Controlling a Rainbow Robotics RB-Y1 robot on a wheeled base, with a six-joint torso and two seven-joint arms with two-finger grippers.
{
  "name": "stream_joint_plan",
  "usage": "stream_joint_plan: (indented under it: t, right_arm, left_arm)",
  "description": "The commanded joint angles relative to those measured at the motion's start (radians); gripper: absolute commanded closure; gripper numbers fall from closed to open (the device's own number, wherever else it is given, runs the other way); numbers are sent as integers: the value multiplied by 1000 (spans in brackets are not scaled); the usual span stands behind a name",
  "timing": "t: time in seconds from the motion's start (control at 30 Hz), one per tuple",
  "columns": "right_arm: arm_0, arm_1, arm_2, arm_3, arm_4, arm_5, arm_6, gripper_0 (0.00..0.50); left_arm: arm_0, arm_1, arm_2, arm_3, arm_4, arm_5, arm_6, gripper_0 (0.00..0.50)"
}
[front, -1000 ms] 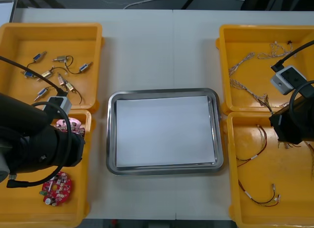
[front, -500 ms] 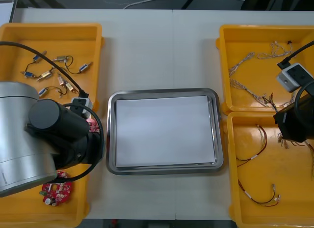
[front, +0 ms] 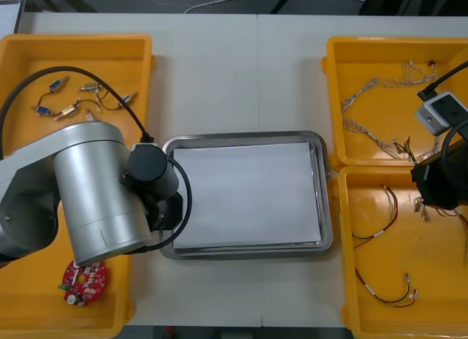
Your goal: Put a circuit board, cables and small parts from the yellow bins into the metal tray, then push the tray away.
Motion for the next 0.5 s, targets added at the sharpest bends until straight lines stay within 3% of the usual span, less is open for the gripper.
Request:
stream_joint_plan:
  t: [0.03, 0.5]
  right_arm:
    - [12, -30, -30, -34, 12, 3, -39, 500]
    - [18, -31, -30, -34, 15, 3, -47, 500]
  left_arm:
    - [-48, -67, -25, 19, -17, 11, -7, 500]
    - [-68, -161, -110, 32, -54, 26, 24, 500]
